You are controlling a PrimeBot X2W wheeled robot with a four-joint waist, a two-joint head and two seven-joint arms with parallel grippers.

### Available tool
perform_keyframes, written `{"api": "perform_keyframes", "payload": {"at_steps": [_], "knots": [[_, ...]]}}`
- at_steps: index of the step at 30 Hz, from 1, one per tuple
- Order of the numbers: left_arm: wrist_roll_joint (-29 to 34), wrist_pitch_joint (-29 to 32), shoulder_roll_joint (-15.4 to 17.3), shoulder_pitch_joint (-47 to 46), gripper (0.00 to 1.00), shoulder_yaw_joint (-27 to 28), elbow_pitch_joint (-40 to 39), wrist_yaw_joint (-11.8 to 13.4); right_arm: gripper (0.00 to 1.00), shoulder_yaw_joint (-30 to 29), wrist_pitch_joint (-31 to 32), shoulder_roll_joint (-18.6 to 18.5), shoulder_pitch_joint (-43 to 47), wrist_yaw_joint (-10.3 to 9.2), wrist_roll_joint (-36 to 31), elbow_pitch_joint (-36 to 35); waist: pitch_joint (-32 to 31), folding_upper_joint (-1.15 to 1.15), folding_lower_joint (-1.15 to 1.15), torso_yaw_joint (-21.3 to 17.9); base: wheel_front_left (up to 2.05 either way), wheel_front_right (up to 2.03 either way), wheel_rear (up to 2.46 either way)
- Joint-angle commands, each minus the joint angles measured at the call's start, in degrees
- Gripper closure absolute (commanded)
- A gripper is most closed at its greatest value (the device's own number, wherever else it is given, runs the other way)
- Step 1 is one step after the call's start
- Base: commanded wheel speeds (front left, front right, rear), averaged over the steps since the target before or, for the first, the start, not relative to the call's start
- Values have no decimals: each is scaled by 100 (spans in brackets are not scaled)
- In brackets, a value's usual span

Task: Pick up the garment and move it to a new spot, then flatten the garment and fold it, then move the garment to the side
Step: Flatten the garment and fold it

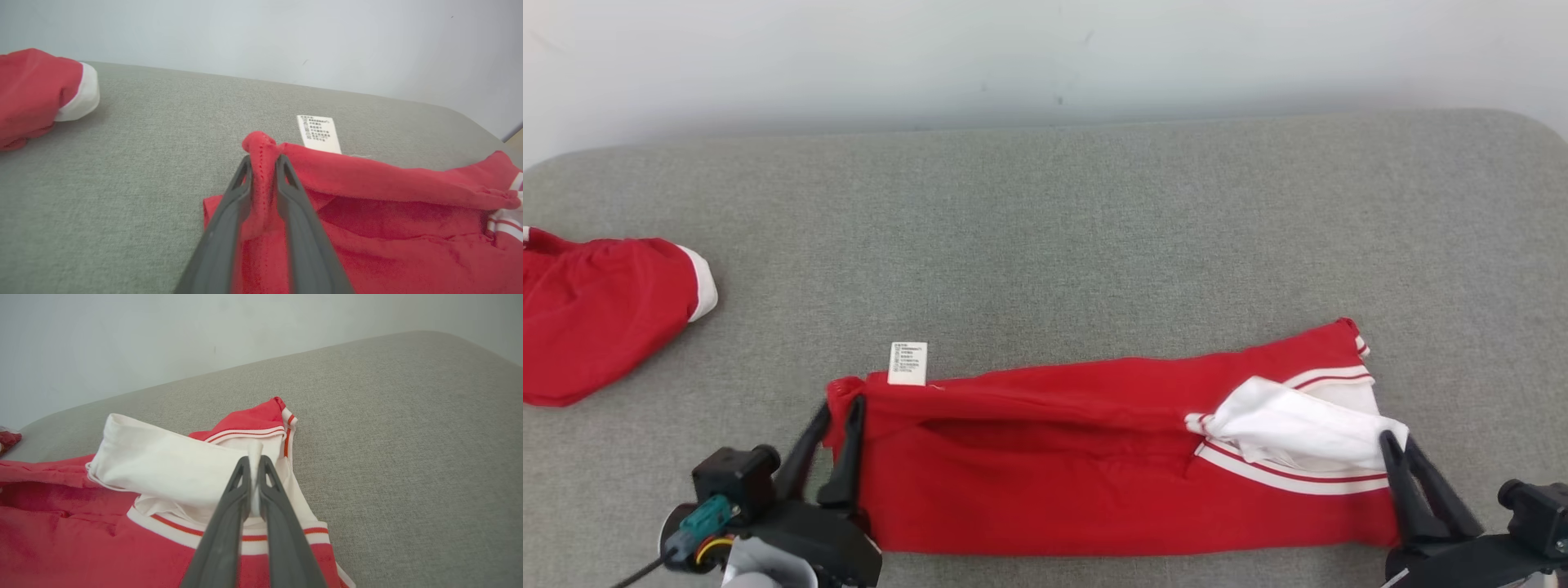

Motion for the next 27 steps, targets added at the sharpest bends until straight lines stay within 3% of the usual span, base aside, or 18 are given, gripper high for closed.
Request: {"api": "perform_keyframes", "payload": {"at_steps": [1,8,18,27], "knots": [[47,-16,-27,120,0,58,-24,12,0,-39,19,9,51,-14,-30,-39,-31,0,0,21,0,0,0],[740,-17,-309,768,0,1101,-481,-121,0,-262,204,-47,6,-14,-80,-129,-212,0,0,122,0,0,0],[2037,-17,-922,1402,0,2575,-1159,-391,0,-374,696,-134,-526,-14,-270,566,-290,0,0,282,0,0,0],[2879,-17,-1485,1800,0,3042,-1438,-711,0,-67,970,-202,-981,-14,-250,1626,-252,0,0,469,0,0,0]]}}
